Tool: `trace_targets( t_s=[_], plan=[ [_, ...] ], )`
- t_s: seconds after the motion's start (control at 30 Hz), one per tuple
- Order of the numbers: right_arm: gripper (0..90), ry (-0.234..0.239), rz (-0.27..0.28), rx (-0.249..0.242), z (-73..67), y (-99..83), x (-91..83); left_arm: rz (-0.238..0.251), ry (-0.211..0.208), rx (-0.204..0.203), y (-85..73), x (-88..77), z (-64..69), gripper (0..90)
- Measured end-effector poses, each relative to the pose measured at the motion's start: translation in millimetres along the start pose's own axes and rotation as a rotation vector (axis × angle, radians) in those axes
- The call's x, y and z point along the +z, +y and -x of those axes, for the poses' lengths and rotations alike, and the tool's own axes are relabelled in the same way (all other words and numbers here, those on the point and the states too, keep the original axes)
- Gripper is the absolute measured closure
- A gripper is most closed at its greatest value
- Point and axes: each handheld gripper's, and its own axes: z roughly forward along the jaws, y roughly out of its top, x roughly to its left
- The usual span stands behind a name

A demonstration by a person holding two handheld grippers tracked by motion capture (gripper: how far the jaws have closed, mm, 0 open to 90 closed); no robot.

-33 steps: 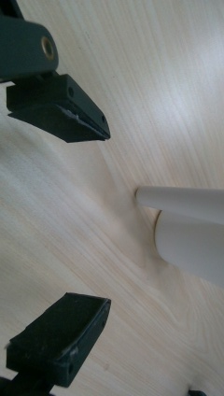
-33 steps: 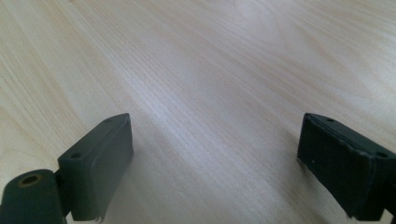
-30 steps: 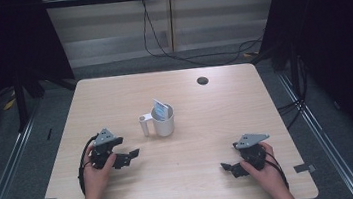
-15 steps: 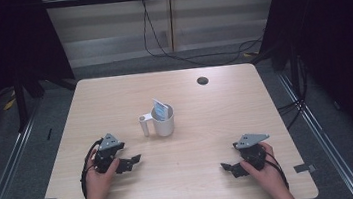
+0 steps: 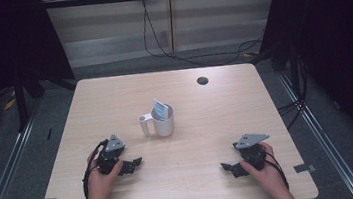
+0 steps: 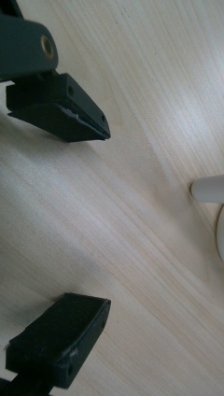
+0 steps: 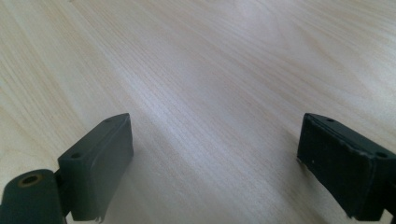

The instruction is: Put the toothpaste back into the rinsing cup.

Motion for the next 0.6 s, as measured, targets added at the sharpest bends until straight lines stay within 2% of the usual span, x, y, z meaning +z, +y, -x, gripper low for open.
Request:
trace_targets(
  t_s=[0.13,0.6],
  plan=[
    [9.9,0.000,0.000,0.000,0.0,0.0,0.0,-0.001,0.011,0.003,0.1,0.1,0.2,15.0],
    [10.0,-0.002,0.000,0.002,-0.2,-0.1,-0.1,0.001,0.012,-0.003,0.0,0.4,0.4,14.6]
  ],
)
